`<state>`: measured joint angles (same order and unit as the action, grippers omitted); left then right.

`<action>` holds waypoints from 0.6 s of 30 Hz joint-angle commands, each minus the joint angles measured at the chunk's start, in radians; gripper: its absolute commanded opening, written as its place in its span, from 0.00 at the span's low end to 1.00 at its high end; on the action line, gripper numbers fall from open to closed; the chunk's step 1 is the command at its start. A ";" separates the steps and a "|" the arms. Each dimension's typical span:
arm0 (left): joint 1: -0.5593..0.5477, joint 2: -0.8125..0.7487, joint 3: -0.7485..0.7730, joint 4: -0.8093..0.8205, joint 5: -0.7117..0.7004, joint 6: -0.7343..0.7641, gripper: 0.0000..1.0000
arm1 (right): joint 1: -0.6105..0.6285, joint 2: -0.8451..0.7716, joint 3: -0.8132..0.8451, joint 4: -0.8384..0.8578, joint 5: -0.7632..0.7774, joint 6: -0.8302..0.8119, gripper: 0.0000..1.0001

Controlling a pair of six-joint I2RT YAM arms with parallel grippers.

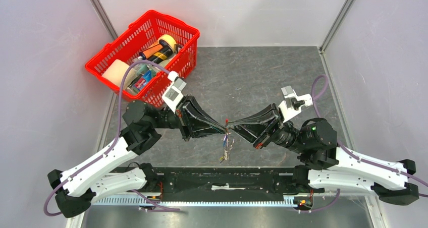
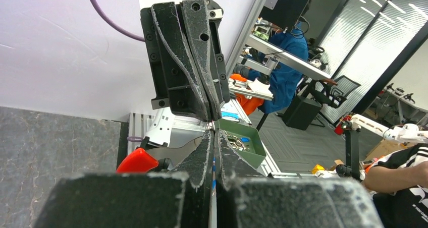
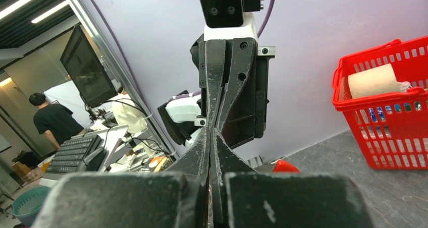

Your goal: Put the keys on the keyring

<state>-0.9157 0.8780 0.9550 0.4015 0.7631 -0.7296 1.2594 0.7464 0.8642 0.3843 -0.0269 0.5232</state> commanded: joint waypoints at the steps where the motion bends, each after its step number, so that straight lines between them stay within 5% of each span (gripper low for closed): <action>1: 0.001 -0.008 0.043 -0.030 0.001 0.058 0.02 | 0.002 -0.034 0.032 -0.040 0.018 -0.028 0.00; 9: 0.002 0.007 0.068 -0.142 0.036 0.078 0.02 | 0.001 -0.105 0.131 -0.349 -0.037 -0.109 0.44; 18: 0.001 0.043 0.082 -0.217 0.166 0.078 0.02 | 0.002 -0.049 0.375 -0.868 -0.125 -0.211 0.49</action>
<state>-0.9157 0.8986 0.9897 0.1879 0.8429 -0.6716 1.2591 0.6411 1.1248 -0.2115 -0.0837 0.3855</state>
